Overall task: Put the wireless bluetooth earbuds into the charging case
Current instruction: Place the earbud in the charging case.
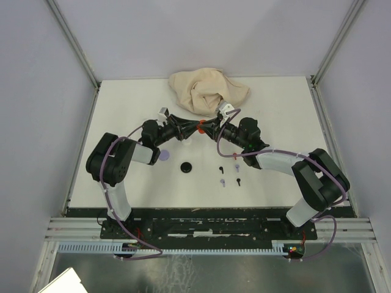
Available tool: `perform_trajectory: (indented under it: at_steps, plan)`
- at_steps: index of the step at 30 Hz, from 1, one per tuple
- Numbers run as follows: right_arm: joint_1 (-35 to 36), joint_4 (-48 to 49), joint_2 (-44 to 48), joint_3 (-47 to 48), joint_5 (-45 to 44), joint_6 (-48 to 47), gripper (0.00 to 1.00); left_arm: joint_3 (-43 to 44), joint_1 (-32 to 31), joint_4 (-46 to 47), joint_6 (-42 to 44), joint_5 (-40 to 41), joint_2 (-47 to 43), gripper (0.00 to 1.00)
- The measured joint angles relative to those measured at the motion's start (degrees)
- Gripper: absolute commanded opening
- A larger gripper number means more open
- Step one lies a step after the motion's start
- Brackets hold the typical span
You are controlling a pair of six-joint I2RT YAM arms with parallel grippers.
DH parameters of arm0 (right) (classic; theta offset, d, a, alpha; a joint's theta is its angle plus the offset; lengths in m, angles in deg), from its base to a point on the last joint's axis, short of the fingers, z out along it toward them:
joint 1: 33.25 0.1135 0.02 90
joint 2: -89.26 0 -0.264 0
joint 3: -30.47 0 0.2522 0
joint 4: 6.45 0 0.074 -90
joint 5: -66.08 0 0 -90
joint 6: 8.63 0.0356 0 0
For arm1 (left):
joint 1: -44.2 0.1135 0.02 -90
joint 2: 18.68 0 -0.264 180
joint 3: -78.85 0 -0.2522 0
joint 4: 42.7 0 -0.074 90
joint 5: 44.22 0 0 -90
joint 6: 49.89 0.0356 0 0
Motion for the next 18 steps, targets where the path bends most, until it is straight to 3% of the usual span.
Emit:
perform_trajectory:
  at_steps: [18]
  plan:
    - [0.1,0.7,-0.5,0.0,-1.9,-1.1,0.02,0.0,0.0,-0.2,0.0,0.0,-0.8,0.03]
